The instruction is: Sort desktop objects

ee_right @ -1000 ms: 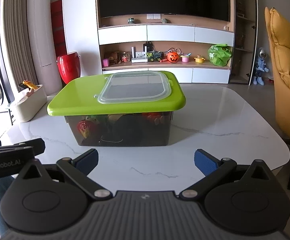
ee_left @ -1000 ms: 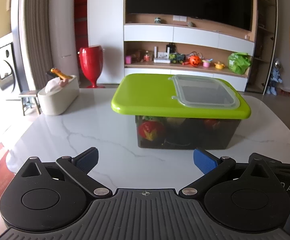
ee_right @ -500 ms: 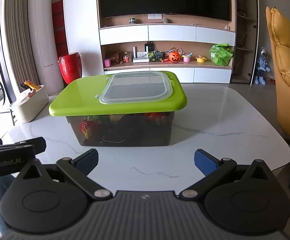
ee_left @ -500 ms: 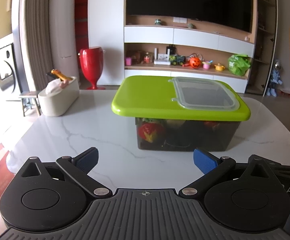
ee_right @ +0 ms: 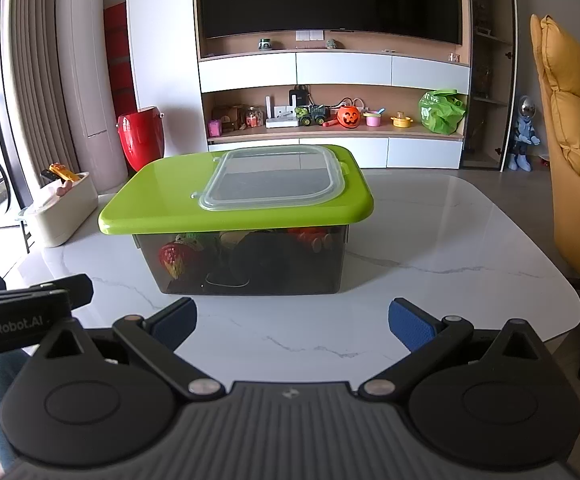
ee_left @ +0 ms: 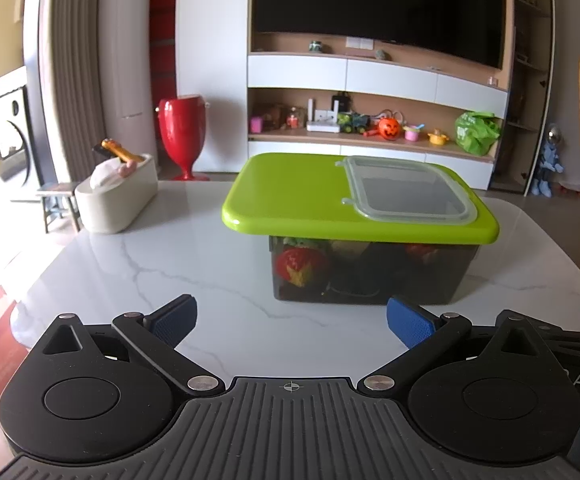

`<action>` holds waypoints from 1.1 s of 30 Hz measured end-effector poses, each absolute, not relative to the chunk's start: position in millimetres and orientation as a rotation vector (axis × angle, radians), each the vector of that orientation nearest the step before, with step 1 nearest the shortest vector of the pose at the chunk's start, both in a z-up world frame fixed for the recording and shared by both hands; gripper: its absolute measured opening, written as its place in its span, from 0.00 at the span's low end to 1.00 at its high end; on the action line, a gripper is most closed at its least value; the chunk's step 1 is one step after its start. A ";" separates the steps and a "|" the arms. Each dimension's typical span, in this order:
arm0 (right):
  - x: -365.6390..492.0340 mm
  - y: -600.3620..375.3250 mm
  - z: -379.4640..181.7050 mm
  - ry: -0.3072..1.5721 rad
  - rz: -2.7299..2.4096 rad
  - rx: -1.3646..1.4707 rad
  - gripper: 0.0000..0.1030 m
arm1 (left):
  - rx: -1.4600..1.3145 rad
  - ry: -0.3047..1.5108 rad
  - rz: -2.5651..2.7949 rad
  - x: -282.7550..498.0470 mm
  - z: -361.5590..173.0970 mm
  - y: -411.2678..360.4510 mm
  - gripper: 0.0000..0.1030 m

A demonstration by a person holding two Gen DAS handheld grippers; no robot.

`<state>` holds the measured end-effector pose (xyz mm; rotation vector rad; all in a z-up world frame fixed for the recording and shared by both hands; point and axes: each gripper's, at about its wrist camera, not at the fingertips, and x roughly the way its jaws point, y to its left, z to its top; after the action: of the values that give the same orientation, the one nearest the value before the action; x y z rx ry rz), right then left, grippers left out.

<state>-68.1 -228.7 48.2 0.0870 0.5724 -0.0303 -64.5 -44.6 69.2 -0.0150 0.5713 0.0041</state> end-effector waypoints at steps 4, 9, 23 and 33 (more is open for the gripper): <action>-69.5 -227.9 48.7 0.575 -0.029 0.089 1.00 | -0.015 0.580 0.004 -63.2 67.1 -44.9 1.00; -70.4 -228.5 49.3 0.574 -0.028 0.088 1.00 | -0.014 0.584 0.002 -62.5 65.7 -45.0 1.00; -71.6 -227.5 47.2 0.576 -0.030 0.086 1.00 | -0.023 0.596 -0.002 -60.3 62.7 -43.9 1.00; -72.4 -228.1 48.7 0.569 -0.032 0.082 1.00 | -0.028 0.598 -0.004 -59.7 62.7 -45.1 1.00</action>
<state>-72.4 -228.1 48.7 0.0820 0.5694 -0.0323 -59.7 -45.1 62.7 -0.0276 0.5981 -0.0040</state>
